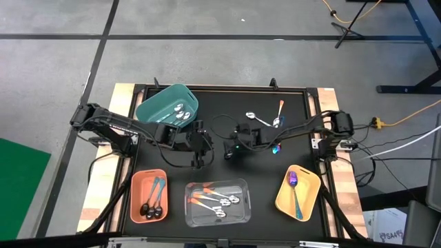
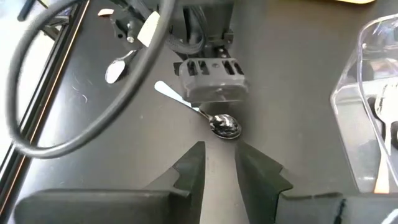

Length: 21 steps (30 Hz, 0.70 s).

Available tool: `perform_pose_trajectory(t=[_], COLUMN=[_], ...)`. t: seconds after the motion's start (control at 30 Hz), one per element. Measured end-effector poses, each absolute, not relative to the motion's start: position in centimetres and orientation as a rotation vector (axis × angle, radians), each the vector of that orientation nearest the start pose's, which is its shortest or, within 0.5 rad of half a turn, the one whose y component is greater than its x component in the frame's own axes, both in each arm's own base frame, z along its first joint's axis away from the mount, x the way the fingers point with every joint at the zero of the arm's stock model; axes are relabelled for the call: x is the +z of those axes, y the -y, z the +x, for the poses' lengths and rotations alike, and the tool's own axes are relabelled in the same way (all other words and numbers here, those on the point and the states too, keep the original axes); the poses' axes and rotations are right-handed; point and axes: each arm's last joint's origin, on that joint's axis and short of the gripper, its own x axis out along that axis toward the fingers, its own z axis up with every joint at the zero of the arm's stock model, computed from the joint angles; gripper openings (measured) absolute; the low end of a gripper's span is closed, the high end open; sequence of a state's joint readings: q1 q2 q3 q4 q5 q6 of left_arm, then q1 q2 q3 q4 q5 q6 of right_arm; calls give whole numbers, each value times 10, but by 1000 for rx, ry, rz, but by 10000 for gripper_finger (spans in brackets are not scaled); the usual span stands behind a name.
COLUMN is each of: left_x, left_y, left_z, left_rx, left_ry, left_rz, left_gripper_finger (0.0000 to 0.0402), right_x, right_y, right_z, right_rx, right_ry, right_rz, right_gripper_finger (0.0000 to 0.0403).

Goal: Sort silverware by color (type)
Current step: Put the blue spoon into the orange bin

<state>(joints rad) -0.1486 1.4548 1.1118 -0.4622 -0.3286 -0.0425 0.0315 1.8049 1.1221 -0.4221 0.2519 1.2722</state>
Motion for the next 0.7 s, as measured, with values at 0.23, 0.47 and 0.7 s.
perform_pose_trajectory(t=[0.23, 0.47, 0.7], left_x=[271, 271, 271], left_y=[36, 36, 36], left_z=[304, 304, 304], left_rx=[187, 187, 186], left_ry=[-779, -779, -781], left_rz=[150, 149, 151], left_gripper_finger=[82, 82, 82], right_x=[164, 164, 165], right_y=[-4, -3, -2], right_z=[353, 353, 353], right_rx=[-913, -973, -1025], right_ry=[-759, -696, -634], right_rz=[1080, 1148, 1162], right_gripper_finger=[92, 92, 92])
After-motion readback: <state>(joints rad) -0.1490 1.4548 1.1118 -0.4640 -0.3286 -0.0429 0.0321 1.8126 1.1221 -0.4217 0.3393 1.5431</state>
